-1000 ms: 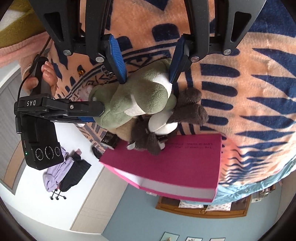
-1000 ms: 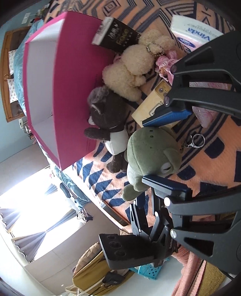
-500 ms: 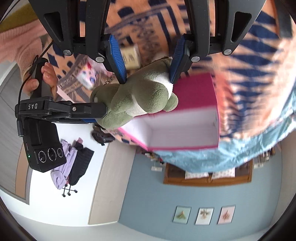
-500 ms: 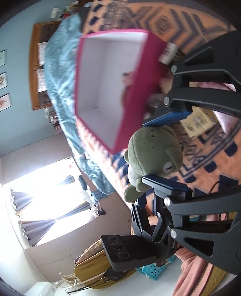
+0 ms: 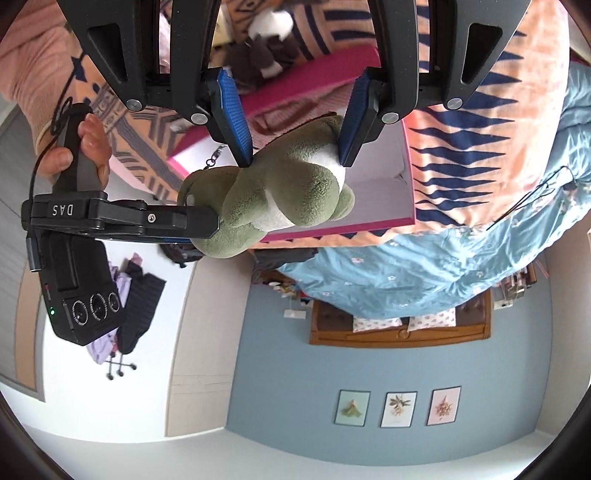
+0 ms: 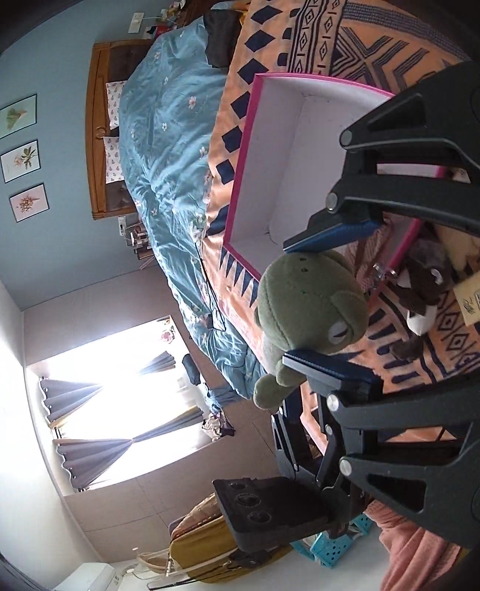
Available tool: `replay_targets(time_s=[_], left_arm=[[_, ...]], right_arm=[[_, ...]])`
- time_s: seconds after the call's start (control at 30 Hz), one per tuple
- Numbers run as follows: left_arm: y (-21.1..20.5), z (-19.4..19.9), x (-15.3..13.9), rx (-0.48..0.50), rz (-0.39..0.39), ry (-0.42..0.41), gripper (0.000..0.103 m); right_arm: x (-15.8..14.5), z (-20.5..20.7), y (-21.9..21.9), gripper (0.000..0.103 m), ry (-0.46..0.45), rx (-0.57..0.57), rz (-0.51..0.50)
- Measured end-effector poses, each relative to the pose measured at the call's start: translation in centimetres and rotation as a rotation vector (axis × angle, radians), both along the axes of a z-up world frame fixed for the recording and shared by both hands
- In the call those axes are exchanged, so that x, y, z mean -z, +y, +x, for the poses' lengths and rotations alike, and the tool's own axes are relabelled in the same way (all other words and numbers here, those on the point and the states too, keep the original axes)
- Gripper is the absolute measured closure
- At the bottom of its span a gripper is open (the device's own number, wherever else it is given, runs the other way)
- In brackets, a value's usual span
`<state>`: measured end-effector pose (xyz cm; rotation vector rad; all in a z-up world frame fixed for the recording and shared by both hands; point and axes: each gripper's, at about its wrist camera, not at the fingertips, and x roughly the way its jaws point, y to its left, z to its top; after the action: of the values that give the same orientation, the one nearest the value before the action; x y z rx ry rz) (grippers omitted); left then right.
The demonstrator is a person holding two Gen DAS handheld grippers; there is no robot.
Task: Organize objects
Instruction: 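Carry the green frog over the pink box and release it inside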
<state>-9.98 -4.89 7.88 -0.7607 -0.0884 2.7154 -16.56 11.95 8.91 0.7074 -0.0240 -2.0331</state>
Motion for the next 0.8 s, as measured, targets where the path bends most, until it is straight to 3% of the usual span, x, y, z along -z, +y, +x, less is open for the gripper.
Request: replay_targets(time_s=[0.53, 0.8], left_arm=[[-1.2, -7.5, 6.0, -0.053, 0.004, -0.196, 0.055], [-0.6, -8.7, 7.6, -0.081, -0.061, -0.244, 0.055]], right_arm=[[5.0, -7.4, -3.3, 0.047, -0.096, 0.011, 0.145], [8.0, -9.0, -4.9, 0.047, -0.172, 0.030, 0.255]])
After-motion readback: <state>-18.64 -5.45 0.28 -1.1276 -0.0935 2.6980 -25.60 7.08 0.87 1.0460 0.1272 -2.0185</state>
